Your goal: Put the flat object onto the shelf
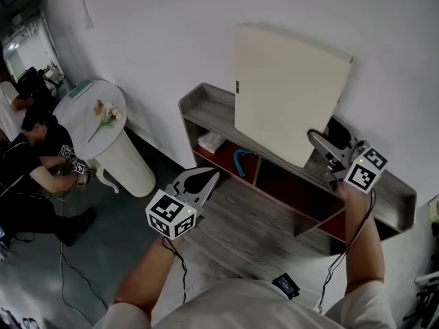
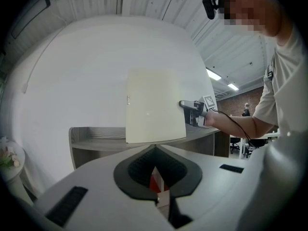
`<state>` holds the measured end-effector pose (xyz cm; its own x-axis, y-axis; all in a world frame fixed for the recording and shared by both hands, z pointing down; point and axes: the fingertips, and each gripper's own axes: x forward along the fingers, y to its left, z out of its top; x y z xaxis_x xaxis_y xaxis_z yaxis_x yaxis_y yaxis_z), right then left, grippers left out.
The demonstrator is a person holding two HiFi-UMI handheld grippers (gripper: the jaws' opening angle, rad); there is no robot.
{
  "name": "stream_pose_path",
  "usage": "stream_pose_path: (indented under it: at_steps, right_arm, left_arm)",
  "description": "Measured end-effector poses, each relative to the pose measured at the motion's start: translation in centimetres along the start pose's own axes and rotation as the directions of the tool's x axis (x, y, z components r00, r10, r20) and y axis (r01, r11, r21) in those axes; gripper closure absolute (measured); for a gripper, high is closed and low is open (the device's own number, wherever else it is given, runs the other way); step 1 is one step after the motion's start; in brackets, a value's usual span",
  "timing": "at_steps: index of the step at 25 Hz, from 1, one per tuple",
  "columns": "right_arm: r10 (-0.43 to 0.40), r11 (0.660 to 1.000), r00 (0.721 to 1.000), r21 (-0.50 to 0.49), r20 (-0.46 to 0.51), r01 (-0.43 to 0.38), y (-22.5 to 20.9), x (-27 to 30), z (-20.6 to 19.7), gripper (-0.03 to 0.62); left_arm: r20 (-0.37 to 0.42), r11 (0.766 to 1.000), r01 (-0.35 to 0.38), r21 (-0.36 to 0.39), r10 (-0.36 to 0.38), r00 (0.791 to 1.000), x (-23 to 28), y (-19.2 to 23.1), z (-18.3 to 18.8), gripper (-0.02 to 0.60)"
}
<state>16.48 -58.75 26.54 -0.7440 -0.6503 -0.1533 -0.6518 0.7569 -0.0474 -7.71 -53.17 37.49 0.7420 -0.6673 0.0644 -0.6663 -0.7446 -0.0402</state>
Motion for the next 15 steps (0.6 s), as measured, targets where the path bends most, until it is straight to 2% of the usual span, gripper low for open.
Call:
stream_pose_path:
  at_steps: [6, 15]
  right_arm:
    - [-0.076, 0.996, 0.996, -0.043, -0.038, 0.074, 0.4, -2.5, -0.4, 0.273]
    - [-0.167, 0.981, 0.985, -0.109, -0.053, 0.16, 4.4, -5.7, -0.7, 0.275]
  left_arm:
    - [-0.006, 1.0, 0.013, -0.005, -0.013, 1.0, -1.9, -1.2, -0.8, 0.569]
    - [0.016, 0.999, 0.042, 0.009, -0.042, 0.999, -4.8, -3.3, -0.5, 0.569]
